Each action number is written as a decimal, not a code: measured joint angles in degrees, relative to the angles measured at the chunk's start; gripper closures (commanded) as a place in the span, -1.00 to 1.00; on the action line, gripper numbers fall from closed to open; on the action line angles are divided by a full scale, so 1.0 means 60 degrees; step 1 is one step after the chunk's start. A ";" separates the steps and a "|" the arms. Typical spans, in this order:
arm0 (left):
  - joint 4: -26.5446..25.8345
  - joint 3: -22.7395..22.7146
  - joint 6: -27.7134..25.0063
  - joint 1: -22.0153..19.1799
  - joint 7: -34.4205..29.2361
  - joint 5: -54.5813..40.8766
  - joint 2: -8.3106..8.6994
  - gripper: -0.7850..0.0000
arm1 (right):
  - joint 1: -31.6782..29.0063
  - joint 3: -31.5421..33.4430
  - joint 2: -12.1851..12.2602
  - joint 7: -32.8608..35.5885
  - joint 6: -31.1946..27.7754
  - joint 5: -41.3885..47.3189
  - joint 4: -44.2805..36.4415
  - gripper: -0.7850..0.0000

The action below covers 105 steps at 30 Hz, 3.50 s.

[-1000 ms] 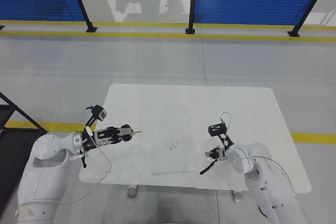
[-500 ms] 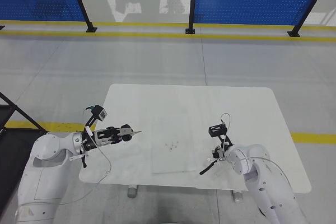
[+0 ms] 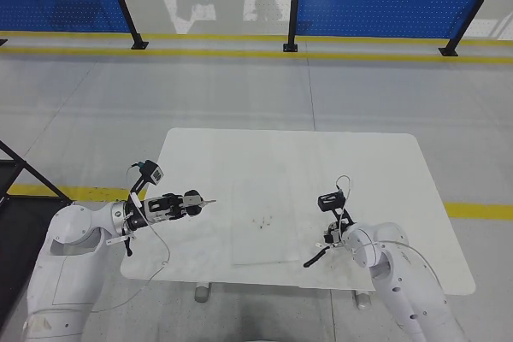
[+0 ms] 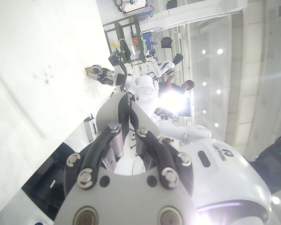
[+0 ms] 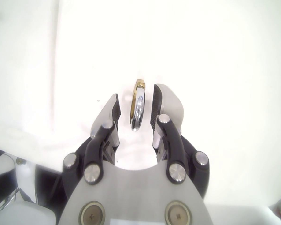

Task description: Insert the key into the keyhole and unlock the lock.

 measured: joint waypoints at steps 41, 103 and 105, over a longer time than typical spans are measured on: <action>0.0000 0.0000 0.0000 0.0000 0.0000 0.0000 0.0000 1.00 | -0.2815 0.4873 -0.0350 -0.3017 0.1939 1.2651 -0.3426 1.00; 0.1082 0.2786 -0.1473 -0.1854 -0.0751 -0.1362 -0.0207 1.00 | -0.3238 0.2637 -0.0392 -0.4359 0.0528 1.3388 -0.3407 1.00; 0.1263 0.3011 -0.1585 -0.2099 -0.0741 -0.1426 -0.0229 1.00 | -0.3238 0.2637 -0.0392 -0.4359 0.0528 1.3388 -0.3407 1.00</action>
